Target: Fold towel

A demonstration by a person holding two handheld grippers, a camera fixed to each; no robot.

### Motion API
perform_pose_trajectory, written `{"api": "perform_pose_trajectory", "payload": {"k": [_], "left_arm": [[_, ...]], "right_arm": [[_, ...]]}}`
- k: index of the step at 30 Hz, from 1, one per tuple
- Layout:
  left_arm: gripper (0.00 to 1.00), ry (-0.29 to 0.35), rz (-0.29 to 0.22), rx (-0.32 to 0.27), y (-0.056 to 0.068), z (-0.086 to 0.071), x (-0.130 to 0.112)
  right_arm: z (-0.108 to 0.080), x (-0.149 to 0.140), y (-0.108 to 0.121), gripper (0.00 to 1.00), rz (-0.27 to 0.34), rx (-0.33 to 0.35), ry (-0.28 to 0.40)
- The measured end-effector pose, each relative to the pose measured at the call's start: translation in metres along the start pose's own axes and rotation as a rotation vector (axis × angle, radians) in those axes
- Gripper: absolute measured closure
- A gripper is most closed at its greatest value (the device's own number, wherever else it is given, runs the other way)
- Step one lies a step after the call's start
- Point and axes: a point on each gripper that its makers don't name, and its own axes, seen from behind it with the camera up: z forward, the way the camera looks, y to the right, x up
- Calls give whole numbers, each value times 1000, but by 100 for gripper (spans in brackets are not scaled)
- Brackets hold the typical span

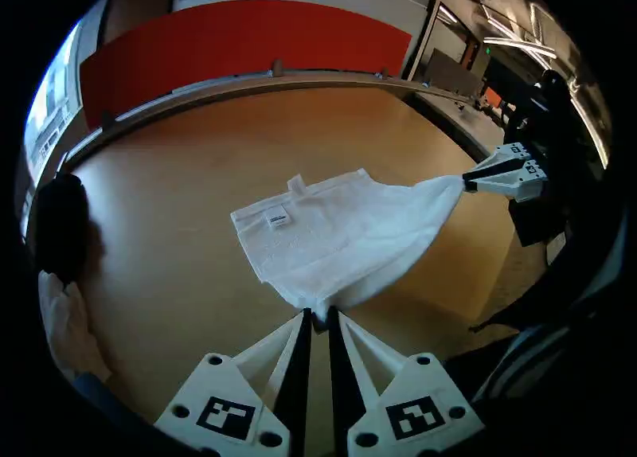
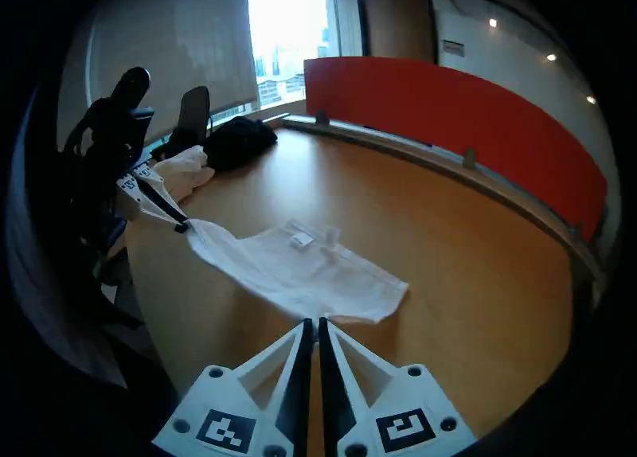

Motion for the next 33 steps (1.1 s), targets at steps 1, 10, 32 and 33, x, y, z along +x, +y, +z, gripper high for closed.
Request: {"api": "perform_pose_trajectory", "payload": {"k": [1,10,32,33], "left_arm": [[85,0,-3,0,0,0,0],[86,-2,-5,6,-4,6,2],[85,12,-31,64,-55,64,47],[85,10,-32,67,-57,67,48]], "right_arm": [[0,0,0,94,-1,0,-2],[5,-3,1,94,0,3,-19],[55,9,53,94,9,-40,-53],[58,9,55,94,12,-42,-57]]}}
